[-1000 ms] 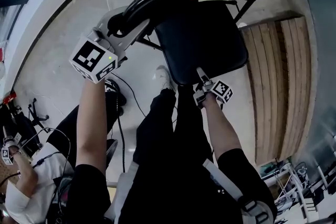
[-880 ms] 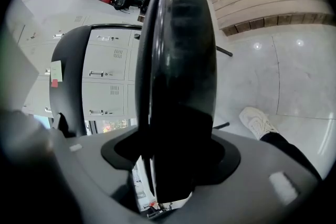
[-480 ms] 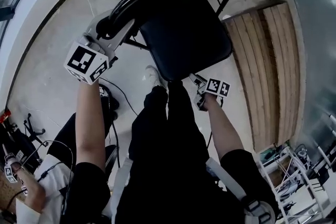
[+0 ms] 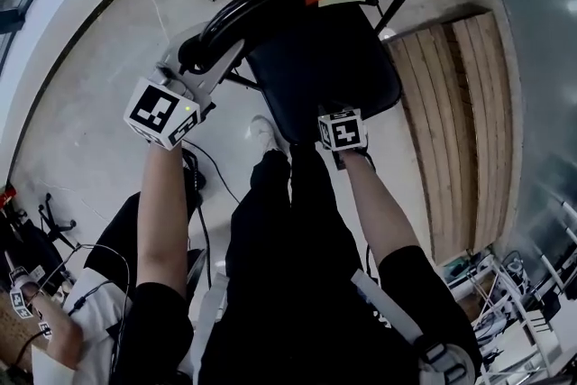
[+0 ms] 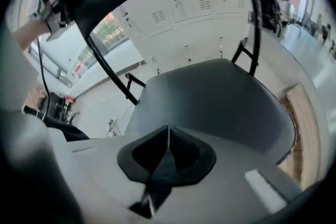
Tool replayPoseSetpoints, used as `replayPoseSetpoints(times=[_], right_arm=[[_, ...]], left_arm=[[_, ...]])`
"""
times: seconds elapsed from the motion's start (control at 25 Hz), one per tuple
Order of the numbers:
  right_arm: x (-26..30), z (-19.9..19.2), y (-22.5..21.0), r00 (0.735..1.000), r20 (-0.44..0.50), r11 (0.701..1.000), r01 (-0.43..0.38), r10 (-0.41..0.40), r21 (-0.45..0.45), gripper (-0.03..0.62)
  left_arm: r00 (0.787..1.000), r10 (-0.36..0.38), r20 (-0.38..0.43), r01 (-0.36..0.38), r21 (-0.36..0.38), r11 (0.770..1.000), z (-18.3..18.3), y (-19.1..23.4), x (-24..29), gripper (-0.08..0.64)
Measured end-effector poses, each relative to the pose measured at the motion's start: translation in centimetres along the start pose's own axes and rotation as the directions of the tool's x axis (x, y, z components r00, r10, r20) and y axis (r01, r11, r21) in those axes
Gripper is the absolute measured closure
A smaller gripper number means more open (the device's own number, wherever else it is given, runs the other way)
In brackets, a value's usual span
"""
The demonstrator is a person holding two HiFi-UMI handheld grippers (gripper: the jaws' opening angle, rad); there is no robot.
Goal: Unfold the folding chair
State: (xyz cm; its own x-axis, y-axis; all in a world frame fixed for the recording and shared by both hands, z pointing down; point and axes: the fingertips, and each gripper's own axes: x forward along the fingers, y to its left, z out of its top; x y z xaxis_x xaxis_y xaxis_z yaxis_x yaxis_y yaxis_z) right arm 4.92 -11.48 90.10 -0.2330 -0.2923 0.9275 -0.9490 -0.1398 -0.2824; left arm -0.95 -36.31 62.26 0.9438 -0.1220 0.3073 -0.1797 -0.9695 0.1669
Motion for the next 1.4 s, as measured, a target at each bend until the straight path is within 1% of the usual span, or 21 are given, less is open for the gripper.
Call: replayPoseSetpoints(times=[0.08,0.16,0.28,0.36,0.48,0.56,0.64,0.72,0.84,1.0,1.16,1.28,1.4], right_arm=[[1.9,-0.7,1.2,0.996,-0.083,0.998,0.006,-0.012,-0.068,0.586],[3.7,-2.2,1.9,0.986,-0.166,0.994,0.008,-0.026,-0.109,0.586],[5.2,-3.3,1.9,0.978,-0.203,0.989,0.024,-0.053,-0.143,0.586],[5.9,-3.6,2.0,0.972,-0.228,0.990,0.021,-0.054,-0.142,0.586],[6.3,-4.1,1.8,0.955,-0.290,0.990,0.030,-0.070,-0.141,0.586],[6.9,-4.3,1.7,0.955,-0.290,0.989,0.026,-0.068,-0.148,0.586],[8.2,-4.6,1.8,0.965,-0.259,0.989,0.004,-0.043,-0.150,0.586],[9.3,-5.1,2.1,0.970,-0.244,0.989,-0.011,-0.026,-0.150,0.586],[10.2,-5.8,2.1,0.964,-0.264,0.985,-0.018,-0.028,-0.170,0.586],[11.3,-6.7,2.1,0.953,-0.302,0.983,-0.034,-0.022,-0.180,0.586],[12.3,-7.7,1.7,0.943,-0.332,0.977,-0.042,-0.030,-0.207,0.586],[12.5,-7.8,1.6,0.945,-0.322,0.973,-0.021,-0.055,-0.229,0.586],[12.4,-7.8,1.6,0.950,-0.307,0.974,-0.018,-0.054,-0.225,0.586]], left_arm=[[1.000,0.000,0.004,0.000,0.003,1.000,-0.1,0.1,-0.1,0.422],[1.000,-0.004,-0.001,0.004,0.000,1.000,-0.1,0.2,0.0,0.422],[1.000,-0.011,-0.005,0.011,-0.014,1.000,-0.2,1.4,0.6,0.419],[1.000,-0.017,-0.005,0.017,-0.022,1.000,-0.6,2.5,1.0,0.417],[1.000,-0.024,-0.014,0.024,-0.042,0.999,-1.2,4.0,1.7,0.413],[1.000,-0.026,-0.015,0.025,-0.055,0.998,-1.6,5.1,2.1,0.411],[0.999,-0.029,-0.015,0.028,-0.065,0.998,-2.1,6.1,2.4,0.408],[0.999,-0.036,-0.014,0.035,-0.075,0.997,-2.7,7.1,2.7,0.406],[0.999,-0.040,-0.001,0.040,-0.087,0.995,-3.3,8.4,3.1,0.402],[0.999,-0.036,0.037,0.039,-0.089,0.995,-4.2,9.6,3.6,0.391],[0.998,-0.042,0.052,0.047,-0.101,0.994,-5.1,10.2,4.3,0.388],[0.995,-0.044,0.089,0.054,-0.116,0.992,-5.1,10.3,4.3,0.390],[0.994,-0.027,0.103,0.040,-0.135,0.990,-5.2,10.4,4.2,0.384]])
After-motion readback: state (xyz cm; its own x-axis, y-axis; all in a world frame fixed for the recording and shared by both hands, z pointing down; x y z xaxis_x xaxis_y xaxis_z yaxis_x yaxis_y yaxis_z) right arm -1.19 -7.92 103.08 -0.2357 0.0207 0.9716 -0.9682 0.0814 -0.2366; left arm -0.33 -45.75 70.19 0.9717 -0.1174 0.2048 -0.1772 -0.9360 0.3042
